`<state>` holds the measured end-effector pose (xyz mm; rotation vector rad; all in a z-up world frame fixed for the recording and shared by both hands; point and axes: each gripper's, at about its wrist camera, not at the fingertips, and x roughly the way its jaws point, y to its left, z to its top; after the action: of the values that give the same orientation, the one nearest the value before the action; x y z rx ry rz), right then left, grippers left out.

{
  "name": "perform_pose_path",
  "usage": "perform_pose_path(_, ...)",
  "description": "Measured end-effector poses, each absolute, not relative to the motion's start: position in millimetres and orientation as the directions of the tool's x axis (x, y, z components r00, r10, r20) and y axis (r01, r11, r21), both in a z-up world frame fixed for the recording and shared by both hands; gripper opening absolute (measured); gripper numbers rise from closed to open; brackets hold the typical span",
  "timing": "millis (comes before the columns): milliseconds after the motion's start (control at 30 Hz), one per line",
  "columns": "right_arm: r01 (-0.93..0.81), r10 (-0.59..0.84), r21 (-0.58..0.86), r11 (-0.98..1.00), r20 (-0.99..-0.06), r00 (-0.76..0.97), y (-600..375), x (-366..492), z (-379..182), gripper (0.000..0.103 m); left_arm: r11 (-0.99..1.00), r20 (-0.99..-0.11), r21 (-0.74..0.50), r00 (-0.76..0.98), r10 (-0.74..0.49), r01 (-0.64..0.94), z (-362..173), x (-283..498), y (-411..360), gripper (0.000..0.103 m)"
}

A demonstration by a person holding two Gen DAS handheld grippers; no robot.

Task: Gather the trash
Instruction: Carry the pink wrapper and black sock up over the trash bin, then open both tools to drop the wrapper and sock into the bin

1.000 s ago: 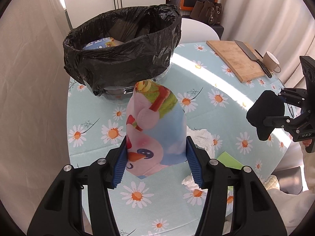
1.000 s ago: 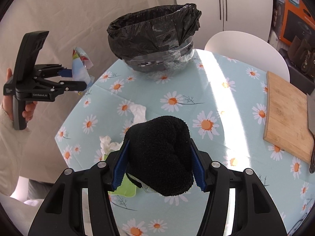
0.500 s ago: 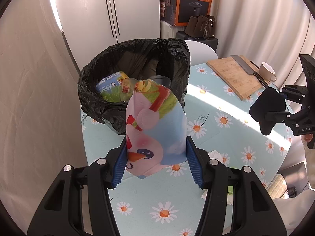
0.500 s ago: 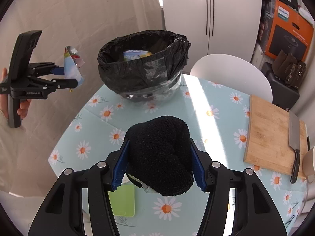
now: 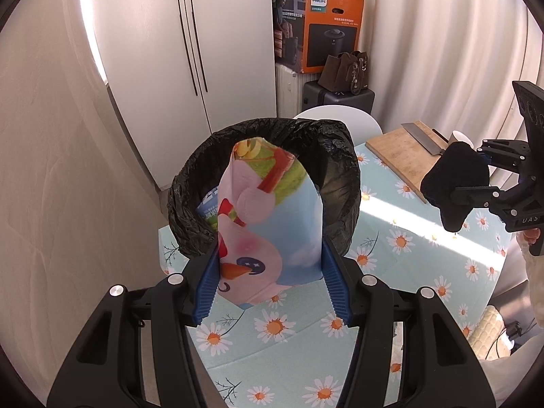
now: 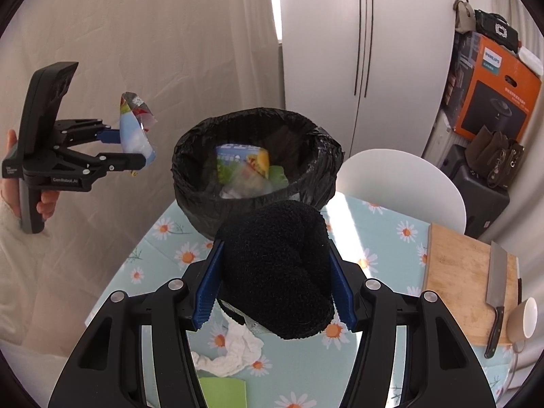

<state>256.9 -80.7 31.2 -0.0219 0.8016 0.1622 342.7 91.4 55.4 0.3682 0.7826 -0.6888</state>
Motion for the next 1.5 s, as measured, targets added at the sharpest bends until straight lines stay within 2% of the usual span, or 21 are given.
perform_pose_path(533,-0.098,0.091,0.031,0.995,-0.701,0.708,-53,337,48,0.053,0.631,-0.772,-0.019,0.39,-0.502,0.775,34,413,62,0.056)
perform_pose_path(700,-0.074,0.065,0.019,0.997,-0.727,0.683,-48,365,36,0.053,0.58,-0.808,-0.026,0.325,-0.492,0.814,16,428,49,0.056)
perform_pose_path(1300,-0.051,0.046,0.018,0.999,-0.795,0.604,-42,423,-14,0.055,0.517,-0.864,0.055,0.3,-0.404,0.854,-27,459,25,0.057)
perform_pose_path(1333,-0.05,0.05,0.024,0.998,-0.796,0.603,-42,425,-16,0.056,0.516,-0.864,0.052,0.297,-0.406,0.855,-28,460,25,0.059)
perform_pose_path(1433,-0.044,0.037,0.013,0.999,-0.793,0.608,-42,427,-21,0.056,0.524,-0.857,0.054,0.309,-0.413,0.85,-30,461,25,0.072)
perform_pose_path(1467,-0.043,0.036,0.012,0.999,-0.791,0.611,-43,426,-21,0.059,0.525,-0.849,0.063,0.322,-0.419,0.849,-29,459,27,0.079)
perform_pose_path(1500,-0.037,0.032,0.011,0.999,-0.787,0.616,-44,426,-20,0.062,0.524,-0.842,0.071,0.333,-0.424,0.849,-27,457,28,0.081)
